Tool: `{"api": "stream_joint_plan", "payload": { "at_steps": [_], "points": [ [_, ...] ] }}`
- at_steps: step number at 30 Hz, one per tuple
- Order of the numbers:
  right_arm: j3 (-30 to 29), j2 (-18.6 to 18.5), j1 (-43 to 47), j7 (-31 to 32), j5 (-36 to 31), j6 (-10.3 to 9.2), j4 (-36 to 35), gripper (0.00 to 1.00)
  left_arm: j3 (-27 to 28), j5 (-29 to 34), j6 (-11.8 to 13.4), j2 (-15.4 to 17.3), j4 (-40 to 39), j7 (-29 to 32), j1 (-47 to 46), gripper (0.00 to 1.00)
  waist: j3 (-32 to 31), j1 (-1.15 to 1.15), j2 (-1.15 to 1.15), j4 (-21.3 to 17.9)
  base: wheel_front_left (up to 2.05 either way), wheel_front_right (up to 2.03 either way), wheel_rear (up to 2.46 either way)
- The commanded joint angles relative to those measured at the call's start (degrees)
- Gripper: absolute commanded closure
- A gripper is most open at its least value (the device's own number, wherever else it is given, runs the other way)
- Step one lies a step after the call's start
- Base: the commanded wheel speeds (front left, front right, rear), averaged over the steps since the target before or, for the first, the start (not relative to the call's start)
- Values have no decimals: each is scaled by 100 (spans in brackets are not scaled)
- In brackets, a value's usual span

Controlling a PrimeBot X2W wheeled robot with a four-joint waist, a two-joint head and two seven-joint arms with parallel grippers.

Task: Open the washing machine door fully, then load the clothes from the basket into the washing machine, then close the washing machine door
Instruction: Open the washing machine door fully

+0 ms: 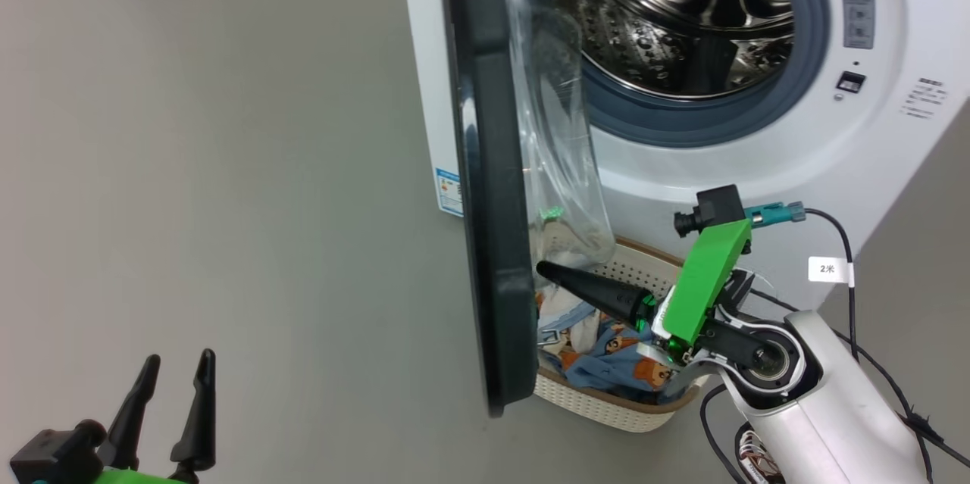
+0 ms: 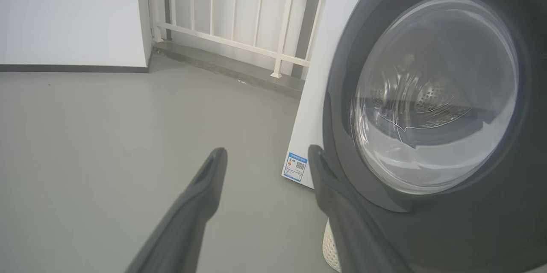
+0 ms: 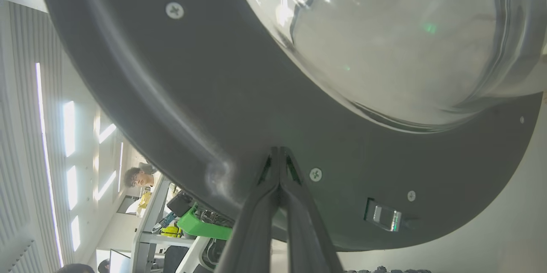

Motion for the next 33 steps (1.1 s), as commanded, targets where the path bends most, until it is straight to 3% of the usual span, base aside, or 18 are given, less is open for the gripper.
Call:
{"api": "stream_joint_plan", "payload": {
  "at_steps": [1, 3, 5, 6, 7, 11, 20, 28, 33],
  "points": [
    [7, 65, -119, -83, 7, 35, -245, 89, 200, 111, -13, 139, -114, -37, -223, 0, -33, 0, 0, -125, 0, 0, 0],
    [-23, 66, -85, -129, 26, 35, -342, 63, 196, 120, -13, 134, -128, -37, -210, 0, -58, 0, 0, -227, 0, 0, 0],
    [-42, 63, -45, -175, 17, 35, -450, 49, 197, 125, -13, 127, -138, -37, -187, 0, -89, 0, 0, -341, 0, 0, 0],
    [-41, 62, -23, -203, -2, 35, -517, 27, 197, 132, -13, 125, -142, -37, -174, 0, -104, 0, 0, -404, 0, 0, 0],
    [-36, 62, 1, -240, -29, 35, -592, 0, 192, 139, -13, 124, -150, -37, -163, 0, -114, 0, 0, -468, 0, 0, 0],
    [-11, 64, 74, -561, -253, 35, -949, 0, 182, 167, -13, 122, -195, -37, -135, 0, -125, 0, 0, -738, 0, 0, 0],
    [44, 7, 275, -1966, -1085, 35, -1581, 0, 184, 231, -10, 84, -260, -37, -42, 0, -194, 0, 0, -1444, 0, 0, 0],
    [399, -384, 749, -2703, -1850, 35, -1775, 0, 207, 303, 27, 64, -362, -37, 77, 0, -254, 0, 0, -1934, 0, 0, 0],
    [503, -661, 1019, -3339, -2687, 35, -1787, 0, 241, 332, 72, 67, -440, -37, 168, 0, -291, 0, 0, -2158, 0, 0, 0]
  ]
}}
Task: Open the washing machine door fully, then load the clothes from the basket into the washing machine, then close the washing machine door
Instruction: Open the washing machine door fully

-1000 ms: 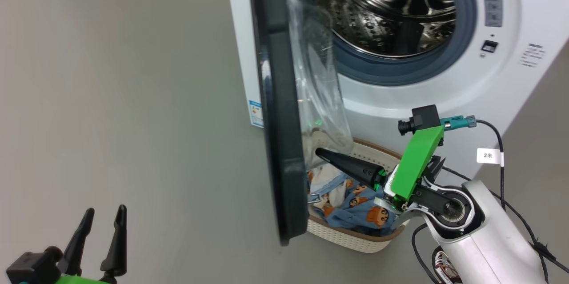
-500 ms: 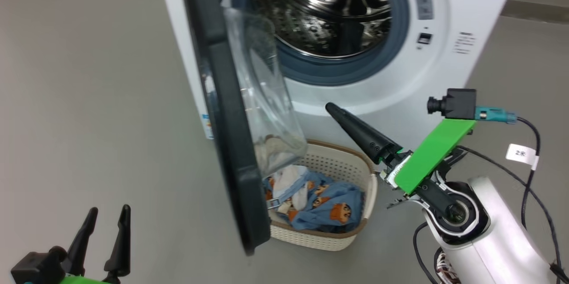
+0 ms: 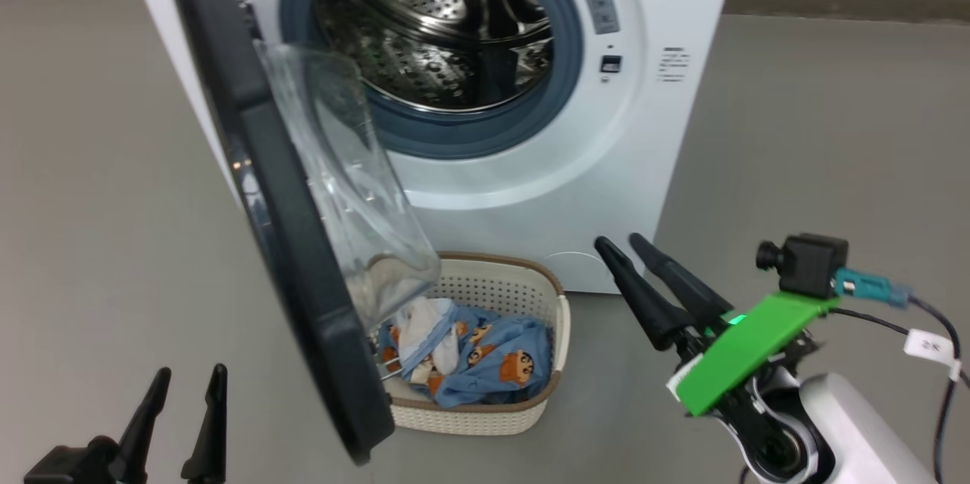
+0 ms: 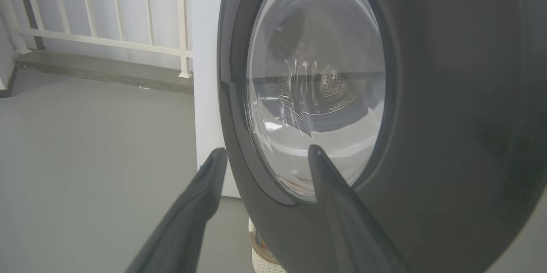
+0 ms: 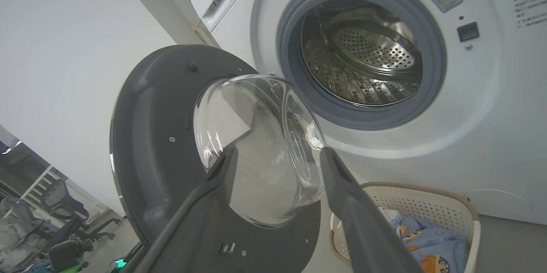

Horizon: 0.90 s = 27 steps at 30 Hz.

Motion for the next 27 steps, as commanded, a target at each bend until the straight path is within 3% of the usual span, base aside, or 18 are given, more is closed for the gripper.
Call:
{"api": "stream_joint_plan", "payload": {
  "at_steps": [1, 12, 27],
  "points": [
    [82, -95, 40, -278, -393, 34, -151, 0, 242, 56, 47, 123, -190, -37, -89, 0, -59, 0, 0, -209, 0, 0, 0],
    [-608, -124, 775, -1381, -1833, 34, 58, 0, 257, 68, 115, 70, -299, -37, 33, 0, -117, 0, 0, -416, 0, 0, 0],
    [-1174, 123, 1289, -2230, -2901, 34, 913, 0, 286, 39, 109, 93, -394, -37, 48, 0, -32, 0, 0, -549, 0, 0, 0]
  ]
}}
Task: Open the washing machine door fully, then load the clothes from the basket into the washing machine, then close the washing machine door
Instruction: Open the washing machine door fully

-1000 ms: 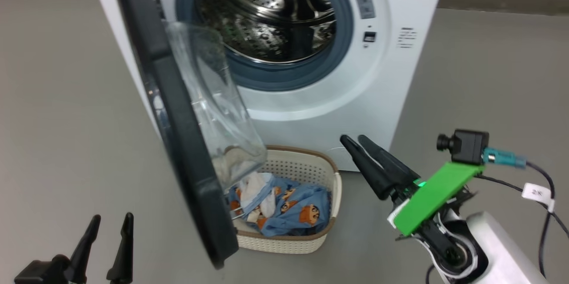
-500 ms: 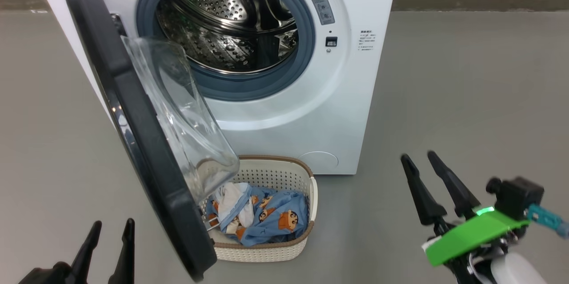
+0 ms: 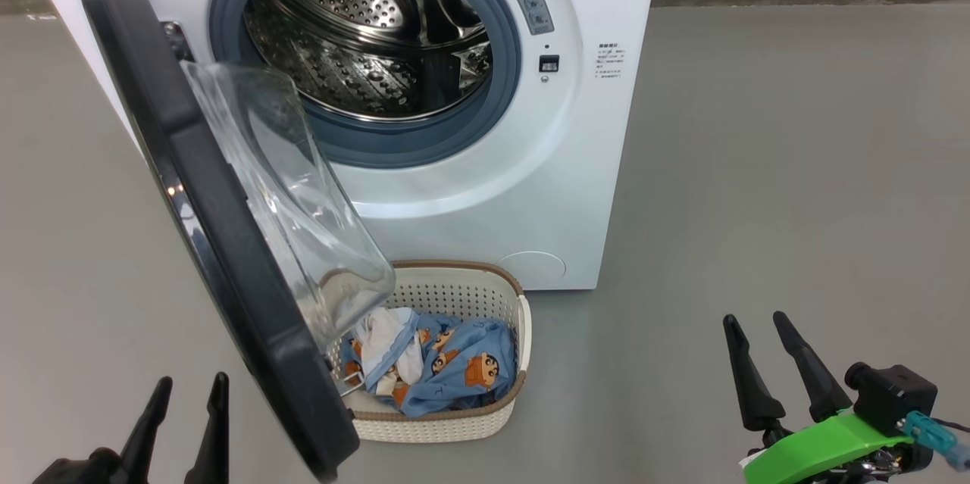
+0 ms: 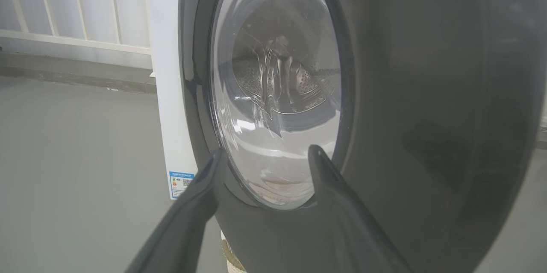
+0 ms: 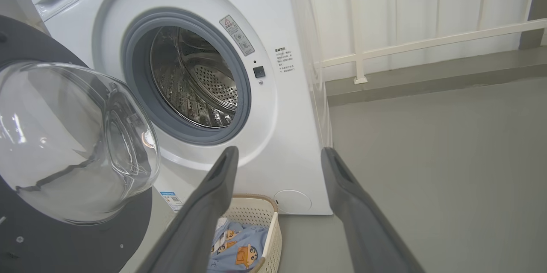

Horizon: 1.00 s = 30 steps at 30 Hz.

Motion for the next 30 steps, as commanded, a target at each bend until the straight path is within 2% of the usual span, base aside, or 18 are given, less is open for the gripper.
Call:
{"api": "stream_joint_plan", "payload": {
  "at_steps": [1, 10, 30],
  "points": [
    [81, -15, -94, -100, -167, 33, -82, 0, 240, 34, 8, 156, -167, -37, -167, 0, 5, 0, 0, 6, 0, 0, 0],
    [2, 108, -152, -157, -591, 33, 187, 0, 218, 50, -3, 124, -160, -37, -210, 0, 35, 0, 0, 72, 0, 0, 0],
    [-66, 195, -253, -169, -726, 33, 283, 0, 280, 126, 6, 97, -176, -37, -273, 0, 27, 0, 0, 58, 0, 0, 0]
  ]
}}
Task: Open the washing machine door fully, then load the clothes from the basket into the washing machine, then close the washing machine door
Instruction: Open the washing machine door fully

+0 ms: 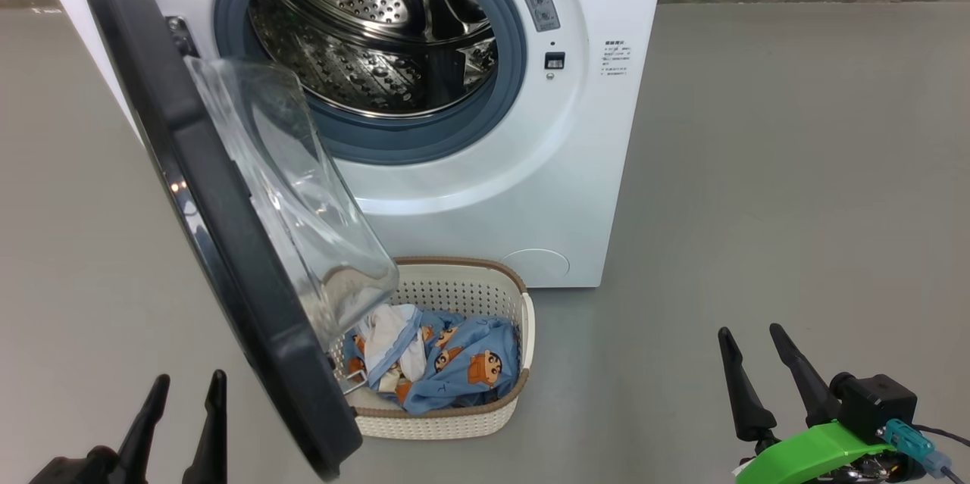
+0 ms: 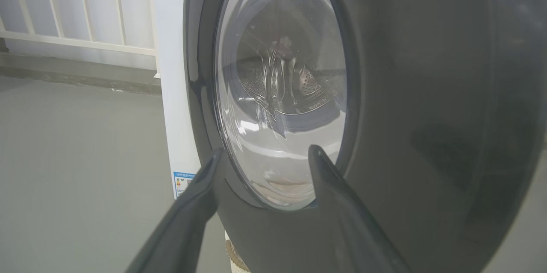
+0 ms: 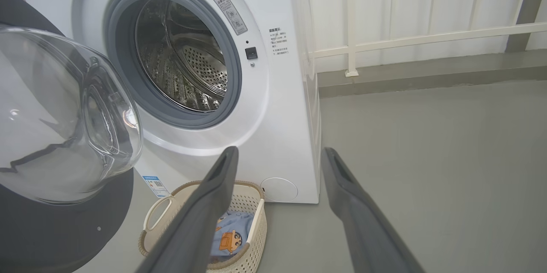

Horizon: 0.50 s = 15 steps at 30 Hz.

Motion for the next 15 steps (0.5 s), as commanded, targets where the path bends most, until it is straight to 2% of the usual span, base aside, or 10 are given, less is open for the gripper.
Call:
{"api": "stream_joint_plan", "payload": {
  "at_steps": [1, 15],
  "points": [
    [125, -47, -234, -70, -88, 32, -112, 0, 241, 76, 9, 113, -161, -37, -265, 0, 1, 0, 0, -5, 0, 0, 0],
    [99, -35, -235, -71, -101, 32, -133, 0, 271, 115, 20, 75, -165, -37, -262, 0, -7, 0, 0, -18, 0, 0, 0]
  ]
}}
